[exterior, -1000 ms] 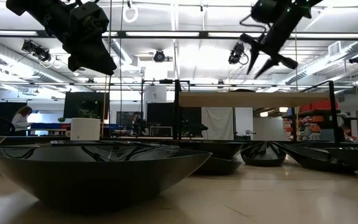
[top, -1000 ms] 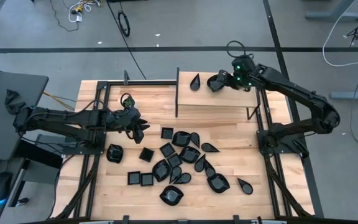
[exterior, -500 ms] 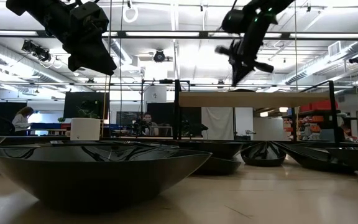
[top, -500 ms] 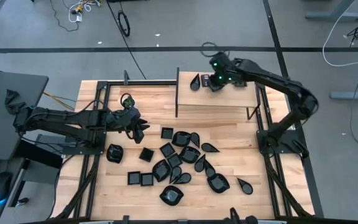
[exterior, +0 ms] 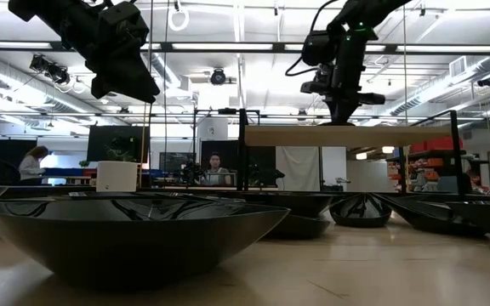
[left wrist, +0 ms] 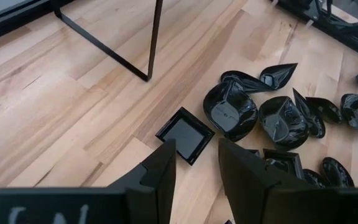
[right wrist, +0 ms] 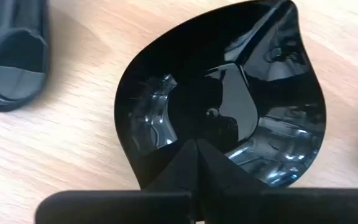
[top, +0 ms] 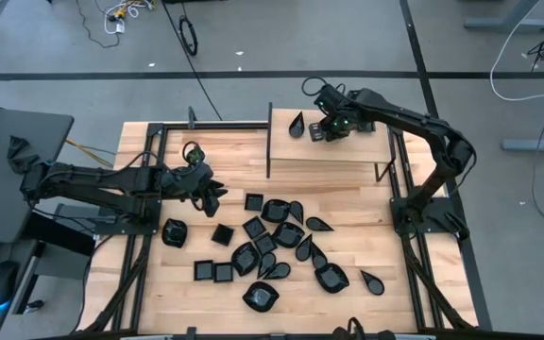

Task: Pick & Place Mini shaped plates
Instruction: Put the leaf-shaped plate on the shelf, then stack the drop-shaped plate on top of the drop-shaped plate on the shelf

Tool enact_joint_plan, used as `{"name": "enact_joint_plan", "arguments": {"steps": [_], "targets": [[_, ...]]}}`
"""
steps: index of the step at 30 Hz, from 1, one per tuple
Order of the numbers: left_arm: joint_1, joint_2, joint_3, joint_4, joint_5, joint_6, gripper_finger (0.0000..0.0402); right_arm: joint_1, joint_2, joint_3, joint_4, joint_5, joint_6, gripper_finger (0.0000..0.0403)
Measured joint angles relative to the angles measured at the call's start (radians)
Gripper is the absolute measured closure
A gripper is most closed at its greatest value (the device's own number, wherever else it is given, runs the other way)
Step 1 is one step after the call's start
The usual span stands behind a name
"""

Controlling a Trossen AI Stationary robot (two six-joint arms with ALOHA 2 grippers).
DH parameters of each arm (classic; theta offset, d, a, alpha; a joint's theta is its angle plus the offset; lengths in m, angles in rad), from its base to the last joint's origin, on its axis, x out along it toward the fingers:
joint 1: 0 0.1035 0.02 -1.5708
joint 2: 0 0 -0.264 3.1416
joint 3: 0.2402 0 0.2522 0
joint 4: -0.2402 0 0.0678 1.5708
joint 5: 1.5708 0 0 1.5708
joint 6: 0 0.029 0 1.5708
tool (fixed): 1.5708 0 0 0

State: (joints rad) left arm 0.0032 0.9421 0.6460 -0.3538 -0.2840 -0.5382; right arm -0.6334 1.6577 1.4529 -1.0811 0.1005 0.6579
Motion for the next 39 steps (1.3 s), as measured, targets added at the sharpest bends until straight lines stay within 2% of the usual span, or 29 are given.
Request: {"name": "enact_joint_plan", "arguments": {"steps": [9, 16, 20, 26, 33, 36, 39], "targets": [[0.000, 0.000, 0.000, 0.001, 0.000, 0.000, 0.0276, 0.010, -0.030, -0.001, -0.030, 0.012, 0.044, 0.0399], [0.000, 0.000, 0.000, 0.001, 0.000, 0.000, 0.0276, 0.043, -0.161, -0.001, 0.011, 0.108, 0.050, 0.0399], [0.000, 0.000, 0.000, 0.001, 0.000, 0.001, 0.0276, 0.104, -0.244, -0.001, 0.050, 0.118, 0.013, 0.0399], [0.000, 0.000, 0.000, 0.001, 0.000, 0.008, 0.0276, 0.306, -0.311, -0.001, 0.052, 0.128, 0.040, 0.0399], [0.000, 0.000, 0.000, 0.002, 0.000, 0.012, 0.0276, 0.644, -0.295, -0.002, 0.058, 0.100, 0.019, 0.0399], [0.000, 0.000, 0.000, 0.002, 0.000, 0.011, 0.0276, 0.763, -0.284, -0.036, 0.123, 0.019, 0.040, 0.0399], [0.000, 0.000, 0.000, 0.002, 0.000, 0.028, 0.0276, 0.845, -0.273, -0.110, 0.275, -0.016, 0.057, 0.0395]]}}
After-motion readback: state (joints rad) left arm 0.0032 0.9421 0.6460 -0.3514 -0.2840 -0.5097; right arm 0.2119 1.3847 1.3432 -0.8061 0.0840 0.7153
